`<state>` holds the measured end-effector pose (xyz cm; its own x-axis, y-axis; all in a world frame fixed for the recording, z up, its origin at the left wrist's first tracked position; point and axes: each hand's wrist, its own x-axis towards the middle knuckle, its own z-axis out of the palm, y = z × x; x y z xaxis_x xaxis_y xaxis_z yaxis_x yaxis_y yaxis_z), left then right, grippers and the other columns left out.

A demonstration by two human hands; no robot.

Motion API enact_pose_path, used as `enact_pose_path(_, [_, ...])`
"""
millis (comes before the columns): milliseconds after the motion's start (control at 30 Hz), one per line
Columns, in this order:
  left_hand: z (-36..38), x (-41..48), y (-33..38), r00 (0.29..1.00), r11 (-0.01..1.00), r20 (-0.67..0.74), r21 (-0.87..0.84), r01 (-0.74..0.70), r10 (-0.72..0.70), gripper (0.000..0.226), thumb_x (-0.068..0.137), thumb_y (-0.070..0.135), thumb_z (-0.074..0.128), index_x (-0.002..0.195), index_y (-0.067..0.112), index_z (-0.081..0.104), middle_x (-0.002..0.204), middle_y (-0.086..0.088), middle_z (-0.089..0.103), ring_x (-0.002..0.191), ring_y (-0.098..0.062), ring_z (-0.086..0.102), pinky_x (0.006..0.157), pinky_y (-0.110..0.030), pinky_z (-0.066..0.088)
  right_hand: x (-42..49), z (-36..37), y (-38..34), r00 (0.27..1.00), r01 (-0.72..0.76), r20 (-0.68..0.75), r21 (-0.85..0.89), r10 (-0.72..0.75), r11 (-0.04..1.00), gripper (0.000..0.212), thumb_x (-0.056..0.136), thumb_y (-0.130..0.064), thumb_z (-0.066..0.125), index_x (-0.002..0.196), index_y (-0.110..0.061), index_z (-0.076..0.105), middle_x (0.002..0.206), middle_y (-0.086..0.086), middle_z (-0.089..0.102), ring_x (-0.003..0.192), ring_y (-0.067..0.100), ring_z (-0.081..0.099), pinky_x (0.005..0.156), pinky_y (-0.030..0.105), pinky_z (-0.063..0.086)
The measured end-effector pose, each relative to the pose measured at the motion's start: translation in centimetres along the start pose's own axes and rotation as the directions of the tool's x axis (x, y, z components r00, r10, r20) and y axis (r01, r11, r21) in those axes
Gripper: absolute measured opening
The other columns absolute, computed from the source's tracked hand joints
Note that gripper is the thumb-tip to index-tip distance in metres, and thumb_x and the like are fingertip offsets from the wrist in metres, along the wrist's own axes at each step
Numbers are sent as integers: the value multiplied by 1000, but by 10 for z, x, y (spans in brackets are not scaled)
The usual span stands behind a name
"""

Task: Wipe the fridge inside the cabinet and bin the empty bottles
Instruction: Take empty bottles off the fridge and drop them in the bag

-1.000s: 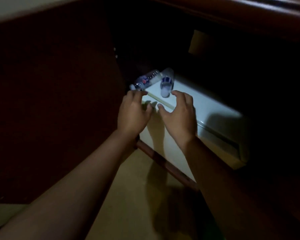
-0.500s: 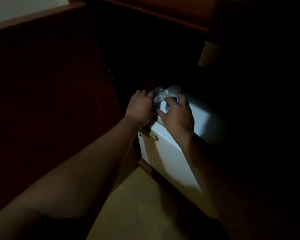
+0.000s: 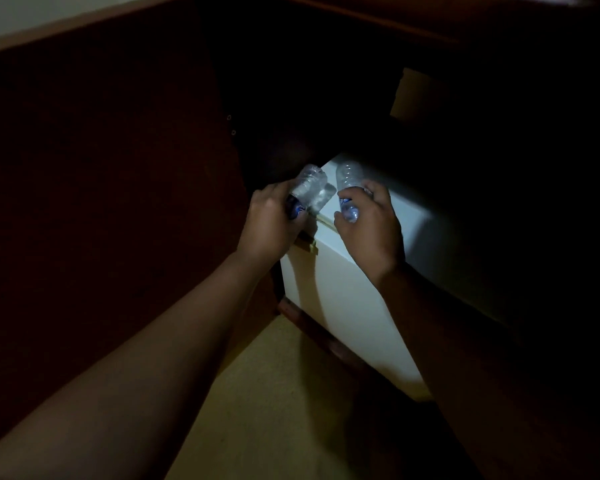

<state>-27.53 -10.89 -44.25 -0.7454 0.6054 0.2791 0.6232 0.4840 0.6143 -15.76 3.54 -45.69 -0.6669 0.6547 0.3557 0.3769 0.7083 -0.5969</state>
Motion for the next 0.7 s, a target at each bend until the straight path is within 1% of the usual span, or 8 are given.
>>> enact_pose_path(100, [-15, -44, 14, 998, 984, -6, -163, 66, -68, 62, 88, 24, 79, 145, 21, 55, 138, -1, 61, 124, -19, 59, 101, -43, 55, -42, -27, -13, 999, -9, -39, 88, 13, 996, 28, 85, -25, 75, 113, -32, 70, 145, -7, 50, 119, 25, 63, 95, 44, 58])
enact_pose_path(267, [-30, -139, 51, 992, 920, 19, -371, 125, -128, 53, 88, 25, 79, 138, 25, 61, 126, 10, 69, 110, 0, 67, 96, -30, 58, -142, -79, -23, 992, -48, -108, 205, 72, 978, 29, 87, -22, 77, 116, -24, 74, 142, 0, 56, 130, 22, 58, 108, 41, 52])
enact_pose_path(333, [-28, -178, 65, 985, 897, 48, -409, 170, -165, 52, 87, 22, 81, 136, 25, 63, 123, 12, 71, 107, 4, 67, 95, -26, 57, -188, -103, -22, 988, -59, -124, 223, 88, 973, 30, 87, -17, 78, 117, -18, 75, 139, 5, 59, 132, 21, 57, 112, 31, 47])
enact_pose_path(433, [-11, -240, 92, 973, 870, 140, -438, 227, -183, 54, 86, 17, 82, 136, 21, 63, 122, 12, 71, 106, 7, 67, 94, -20, 54, -265, -141, -8, 976, -200, -45, 191, 212, 961, 30, 86, -14, 79, 116, -20, 75, 140, 6, 59, 132, 21, 57, 109, 5, 33])
enact_pose_path(467, [-3, -261, 102, 964, 857, 188, -448, 256, -190, 54, 86, 15, 82, 136, 20, 63, 121, 12, 71, 105, 9, 66, 93, -17, 53, -294, -151, 0, 971, -227, -34, 187, 237, 956, 30, 86, -13, 80, 115, -20, 75, 139, 6, 60, 132, 20, 58, 107, 4, 32])
enact_pose_path(567, [30, -317, 129, 925, 829, 335, -453, 326, -181, 55, 86, 9, 80, 137, 18, 62, 118, 16, 69, 104, 12, 64, 91, -14, 53, -378, -180, 33, 953, -301, 9, 179, 304, 937, 30, 89, -13, 80, 118, -17, 73, 142, 4, 57, 131, 13, 56, 107, 16, 44])
enact_pose_path(633, [59, -353, 149, 887, 837, 436, -421, 350, -152, 54, 87, 10, 80, 137, 22, 62, 119, 16, 70, 104, 12, 64, 90, -12, 53, -431, -198, 59, 891, -454, 83, 201, 446, 868, 32, 93, -19, 76, 124, -20, 71, 147, 0, 53, 132, 12, 54, 106, 27, 50])
enact_pose_path(700, [87, -386, 165, 842, 843, 521, -385, 375, -137, 53, 87, 11, 79, 136, 24, 63, 118, 16, 70, 100, 14, 63, 83, -7, 50, -474, -207, 87, 852, -523, 113, 164, 510, 837, 34, 96, -27, 68, 128, -17, 68, 143, 1, 55, 128, 15, 57, 106, 37, 54])
